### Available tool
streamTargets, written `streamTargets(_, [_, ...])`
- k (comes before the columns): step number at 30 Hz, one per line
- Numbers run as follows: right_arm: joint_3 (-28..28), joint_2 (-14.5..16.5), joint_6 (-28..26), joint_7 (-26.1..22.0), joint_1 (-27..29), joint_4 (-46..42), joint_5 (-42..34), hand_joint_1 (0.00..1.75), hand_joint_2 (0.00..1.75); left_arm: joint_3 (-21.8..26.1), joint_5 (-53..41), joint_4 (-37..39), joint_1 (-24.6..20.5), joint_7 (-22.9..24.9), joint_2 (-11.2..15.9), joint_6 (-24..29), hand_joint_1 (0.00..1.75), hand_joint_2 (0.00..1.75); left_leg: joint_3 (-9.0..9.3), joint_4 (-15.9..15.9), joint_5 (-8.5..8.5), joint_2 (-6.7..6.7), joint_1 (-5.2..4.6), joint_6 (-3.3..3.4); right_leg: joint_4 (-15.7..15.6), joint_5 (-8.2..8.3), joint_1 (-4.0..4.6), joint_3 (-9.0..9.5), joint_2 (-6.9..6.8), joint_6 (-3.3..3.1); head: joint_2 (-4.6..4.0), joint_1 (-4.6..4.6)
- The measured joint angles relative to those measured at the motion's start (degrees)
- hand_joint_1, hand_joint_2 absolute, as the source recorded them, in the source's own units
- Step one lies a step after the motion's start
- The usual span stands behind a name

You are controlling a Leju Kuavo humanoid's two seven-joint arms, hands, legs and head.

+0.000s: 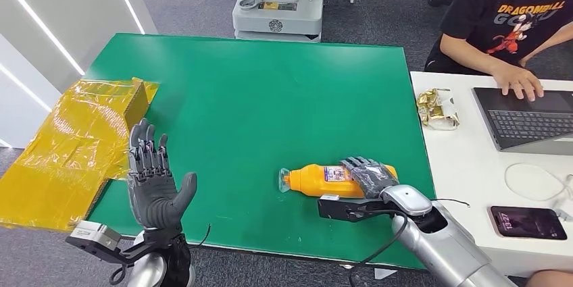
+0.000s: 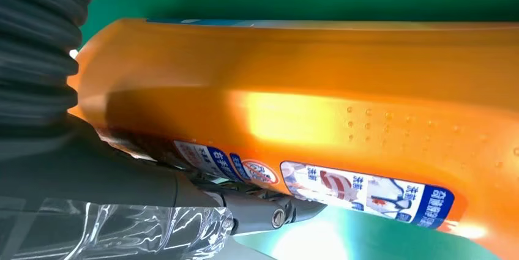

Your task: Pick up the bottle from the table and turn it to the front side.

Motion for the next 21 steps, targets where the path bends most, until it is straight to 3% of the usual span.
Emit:
streamTargets(2, [-0.51, -0.17, 0.24, 0.09, 0.52, -0.65, 0.27, 0.0, 1.75, 0.0, 0.02, 0.19, -0.13, 0.0, 0.0, 0.11, 0.0, 1.75, 0.0, 0.0, 0.0, -0.01, 0.0, 0.0, 0.0, 0.0, 0.0, 0.01, 0.0, 0.0, 0.0, 0.01])
streamTargets(4, [-1.04, -0.23, 0.43, 0.15, 0.98, -1.13, 0.63, 0.59, 1.75, 0.0, 0.05, 0.34, -0.34, 0.0, 0.0, 0.2, 0.0, 1.75, 0.0, 0.01, 0.0, -0.01, 0.0, 0.0, 0.0, 0.0, 0.0, 0.02, 0.0, 0.0, 0.0, 0.01])
streamTargets(6, [-1.45, -0.26, 0.36, 0.15, 1.28, -1.32, 1.0, 1.43, 1.75, 0.0, 0.08, 0.44, -0.57, 0.0, -0.01, 0.25, 0.0, 1.75, 0.0, 0.01, 0.0, 0.0, 0.0, 0.0, 0.0, 0.0, 0.0, 0.02, 0.0, 0.0, 0.0, 0.0])
streamTargets(8, [-1.88, -0.26, -0.23, 0.05, 1.61, -1.36, 1.72, 1.71, 1.75, 0.0, 0.08, 0.47, -0.68, 0.1, -0.05, 0.19, 0.0, 1.75, -0.01, 0.02, 0.0, -0.01, 0.0, 0.0, 0.0, 0.0, 0.0, 0.03, -0.01, 0.0, 0.0, 0.0])
streamTargets(21, [-6.39, 0.15, -7.35, 0.06, 8.81, -7.71, 6.35, 1.75, 1.75, 0.33, -1.31, 0.45, 0.29, 0.88, -1.15, -2.42, 0.0, 1.75, -0.07, -0.01, -0.02, -0.03, 0.0, 0.02, 0.01, -0.01, 0.0, 0.01, -0.04, 0.01, 0.0, -0.01])
